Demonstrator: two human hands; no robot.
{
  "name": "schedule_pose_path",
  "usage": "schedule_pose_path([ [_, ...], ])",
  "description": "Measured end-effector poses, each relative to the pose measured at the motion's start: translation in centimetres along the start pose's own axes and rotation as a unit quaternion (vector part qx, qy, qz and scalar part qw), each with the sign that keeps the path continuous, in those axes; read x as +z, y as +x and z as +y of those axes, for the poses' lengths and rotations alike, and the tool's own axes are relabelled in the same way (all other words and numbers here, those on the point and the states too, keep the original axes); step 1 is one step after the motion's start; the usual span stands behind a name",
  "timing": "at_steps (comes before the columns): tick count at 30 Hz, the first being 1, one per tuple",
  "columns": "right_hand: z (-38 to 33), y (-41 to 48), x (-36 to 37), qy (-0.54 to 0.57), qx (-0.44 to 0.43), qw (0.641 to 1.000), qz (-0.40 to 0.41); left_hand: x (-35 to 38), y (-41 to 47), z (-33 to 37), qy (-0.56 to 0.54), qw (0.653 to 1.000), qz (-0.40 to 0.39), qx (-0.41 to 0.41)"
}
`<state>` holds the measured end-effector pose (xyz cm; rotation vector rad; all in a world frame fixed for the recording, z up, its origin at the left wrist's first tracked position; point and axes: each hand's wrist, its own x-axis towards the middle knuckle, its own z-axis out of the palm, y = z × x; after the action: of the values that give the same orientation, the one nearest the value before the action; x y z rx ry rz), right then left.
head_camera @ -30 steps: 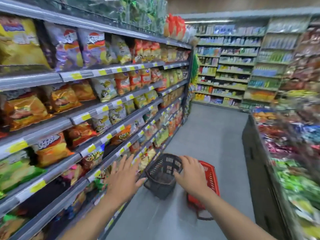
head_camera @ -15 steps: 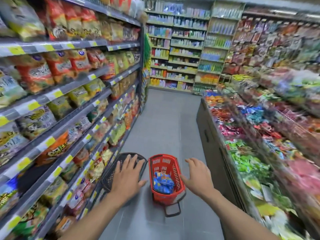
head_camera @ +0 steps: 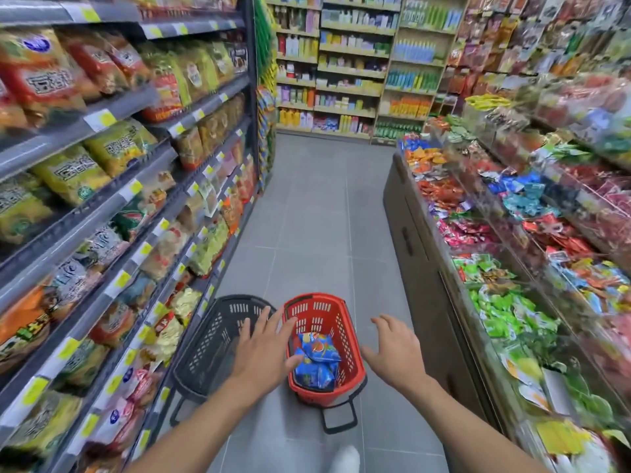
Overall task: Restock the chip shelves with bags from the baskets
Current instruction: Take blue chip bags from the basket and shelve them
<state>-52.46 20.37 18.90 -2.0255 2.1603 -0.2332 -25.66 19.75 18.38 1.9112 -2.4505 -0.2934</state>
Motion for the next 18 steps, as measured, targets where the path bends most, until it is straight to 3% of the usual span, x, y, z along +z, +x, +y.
schedule_pose_path([
  [11,6.8,20.7,11.6,0.031,0.006,0.985,-0.169,7.1,20.4,-0.8,-0.044,0.992,-0.097,-0.068],
  [18,8.3,27.7,20.3,0.062,0.027,0.963,-0.262,14.9,28.5,-3.9,-0.064,0.986,-0.127,-0.086],
])
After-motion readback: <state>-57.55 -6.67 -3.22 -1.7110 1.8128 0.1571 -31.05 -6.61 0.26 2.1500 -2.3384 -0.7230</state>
